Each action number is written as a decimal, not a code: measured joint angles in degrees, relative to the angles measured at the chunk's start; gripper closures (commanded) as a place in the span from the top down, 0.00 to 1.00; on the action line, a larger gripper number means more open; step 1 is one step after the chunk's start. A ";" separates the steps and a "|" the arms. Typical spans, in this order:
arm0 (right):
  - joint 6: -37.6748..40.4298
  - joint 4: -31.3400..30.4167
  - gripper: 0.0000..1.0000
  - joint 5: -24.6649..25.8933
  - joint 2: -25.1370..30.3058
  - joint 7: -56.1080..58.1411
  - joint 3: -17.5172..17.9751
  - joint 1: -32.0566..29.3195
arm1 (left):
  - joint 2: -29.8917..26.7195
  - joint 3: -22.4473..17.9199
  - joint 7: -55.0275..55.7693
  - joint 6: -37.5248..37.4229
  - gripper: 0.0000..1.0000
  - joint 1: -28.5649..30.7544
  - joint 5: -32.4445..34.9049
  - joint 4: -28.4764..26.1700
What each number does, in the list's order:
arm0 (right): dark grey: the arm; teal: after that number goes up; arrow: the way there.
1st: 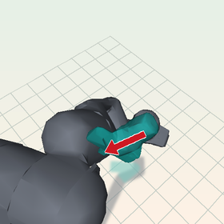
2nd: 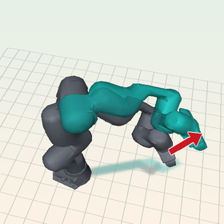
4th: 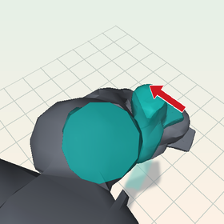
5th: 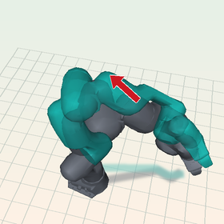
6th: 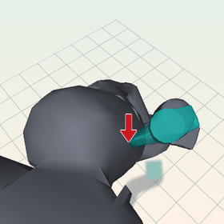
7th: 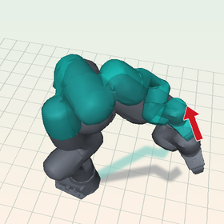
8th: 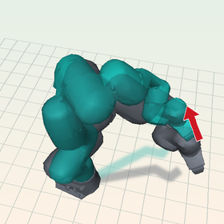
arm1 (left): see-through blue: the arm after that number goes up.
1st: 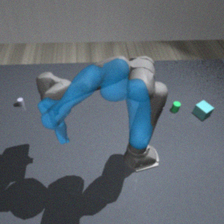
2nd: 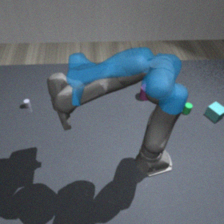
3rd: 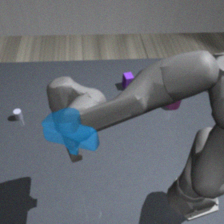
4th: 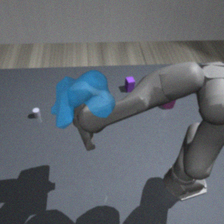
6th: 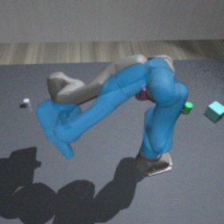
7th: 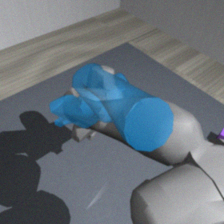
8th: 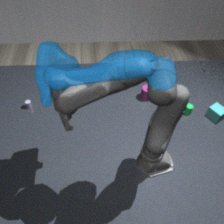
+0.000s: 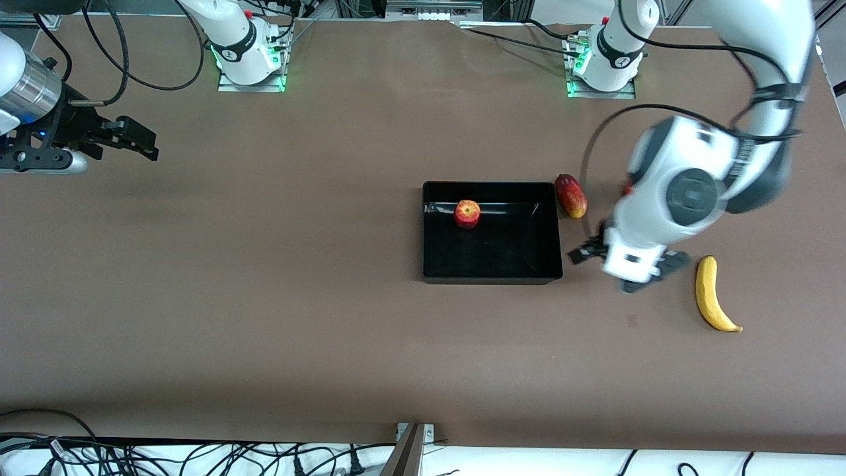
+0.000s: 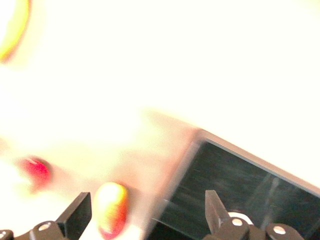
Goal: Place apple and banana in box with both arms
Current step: 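Lower the left gripper onto the yellow banana and close it, then lift the banana with the left gripper and carry it over the box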
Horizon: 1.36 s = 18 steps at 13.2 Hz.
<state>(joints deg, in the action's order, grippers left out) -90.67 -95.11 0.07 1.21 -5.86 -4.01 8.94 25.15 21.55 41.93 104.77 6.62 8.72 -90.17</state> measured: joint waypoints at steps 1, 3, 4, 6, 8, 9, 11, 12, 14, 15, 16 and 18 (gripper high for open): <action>0.00 0.42 1.00 0.10 0.01 0.00 0.00 -0.01 | 0.02 -0.17 -5.90 -0.64 1.00 3.10 0.01 0.00; -0.01 0.77 1.00 0.11 -0.07 0.00 0.22 0.04 | 0.01 -2.17 -18.92 -0.79 1.00 8.07 0.02 0.08; -0.10 0.76 1.00 0.11 -0.37 0.00 0.53 0.18 | 0.01 -3.94 -24.89 -0.30 1.00 9.66 0.01 0.19; -1.11 0.77 1.00 0.10 -1.11 -0.02 1.01 0.36 | 0.34 -7.47 -34.00 2.67 1.00 11.58 0.01 0.16; -2.04 0.90 1.00 0.11 -1.41 -0.02 0.98 0.35 | 1.89 -10.02 -39.48 7.39 1.00 12.45 0.27 -0.01; -2.25 1.01 1.00 0.11 -1.42 -0.02 0.88 0.30 | 3.35 -10.52 -41.05 10.28 1.00 12.97 0.63 -0.16; -2.23 1.17 1.00 0.17 -1.43 -0.02 0.49 0.21 | 7.20 -10.91 -42.68 16.19 1.00 13.81 2.13 -0.31; -2.19 1.17 1.00 0.31 -1.50 -0.02 0.30 0.20 | 9.17 -11.12 -42.88 19.02 1.00 14.01 2.89 -0.32; -2.25 1.17 1.00 1.48 -1.66 -0.02 0.22 0.20 | 12.68 -11.56 -43.29 24.23 1.00 14.21 3.47 -0.36; -2.27 1.17 1.00 1.73 -1.69 -0.02 0.22 0.20 | 14.18 -11.66 -43.35 26.33 1.00 14.23 4.09 -0.37; -2.36 1.18 1.00 1.77 -1.69 -0.02 0.22 0.20 | 15.58 -11.70 -43.35 27.88 0.93 14.27 4.98 -0.38; -2.80 1.18 1.00 1.78 -1.70 -0.02 0.22 0.20 | 17.48 -11.90 -43.35 29.69 0.80 14.49 6.71 -0.36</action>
<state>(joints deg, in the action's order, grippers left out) -93.47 -93.93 1.85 -0.48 -5.87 -3.80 9.14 42.64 9.66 -1.42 134.46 21.10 15.43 -90.53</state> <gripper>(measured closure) 0.000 0.053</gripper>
